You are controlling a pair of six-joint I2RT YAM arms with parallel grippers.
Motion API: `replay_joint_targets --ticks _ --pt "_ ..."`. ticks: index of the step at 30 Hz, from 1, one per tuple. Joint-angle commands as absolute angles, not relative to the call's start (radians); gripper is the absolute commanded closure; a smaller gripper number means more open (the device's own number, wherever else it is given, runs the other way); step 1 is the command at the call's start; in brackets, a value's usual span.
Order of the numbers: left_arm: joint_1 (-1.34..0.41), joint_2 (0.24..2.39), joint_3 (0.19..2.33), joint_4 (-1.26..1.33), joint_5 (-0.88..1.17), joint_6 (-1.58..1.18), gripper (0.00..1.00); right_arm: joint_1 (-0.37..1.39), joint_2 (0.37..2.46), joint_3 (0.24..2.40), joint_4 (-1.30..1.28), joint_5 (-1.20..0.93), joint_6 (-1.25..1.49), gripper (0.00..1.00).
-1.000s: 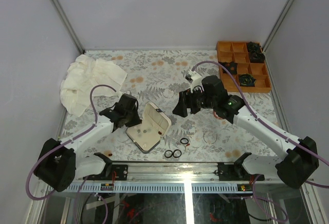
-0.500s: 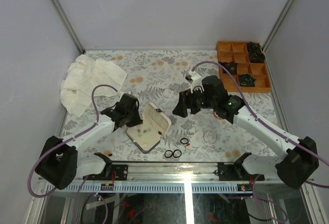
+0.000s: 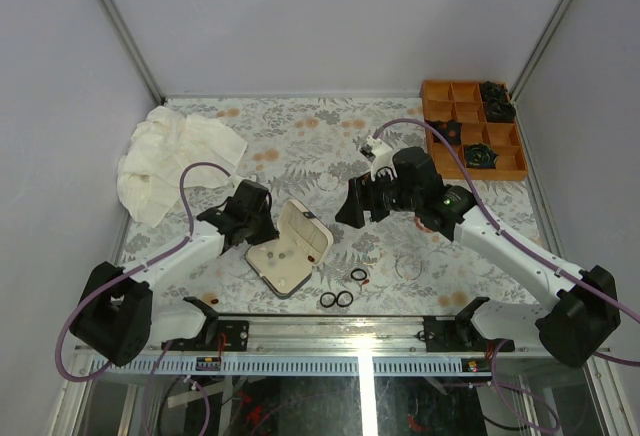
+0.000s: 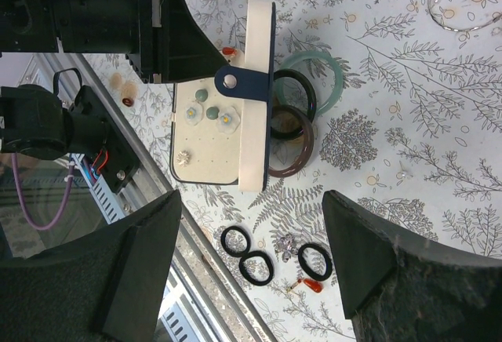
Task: Organize the mixed jewelry
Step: Place the jewelry in the jewelry box.
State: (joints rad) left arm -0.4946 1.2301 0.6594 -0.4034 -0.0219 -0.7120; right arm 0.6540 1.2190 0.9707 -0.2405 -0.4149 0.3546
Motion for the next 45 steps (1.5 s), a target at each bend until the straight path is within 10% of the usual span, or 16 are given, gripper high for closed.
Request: replay_joint_targets --ticks 1,45 --pt "-0.488 1.233 0.678 -0.37 -0.014 -0.69 1.0 0.647 1.198 0.97 -0.196 -0.45 0.35 0.2" --pt "-0.488 1.187 0.63 -0.418 -0.003 -0.703 1.0 0.648 1.21 0.964 -0.179 -0.469 0.366 0.2"
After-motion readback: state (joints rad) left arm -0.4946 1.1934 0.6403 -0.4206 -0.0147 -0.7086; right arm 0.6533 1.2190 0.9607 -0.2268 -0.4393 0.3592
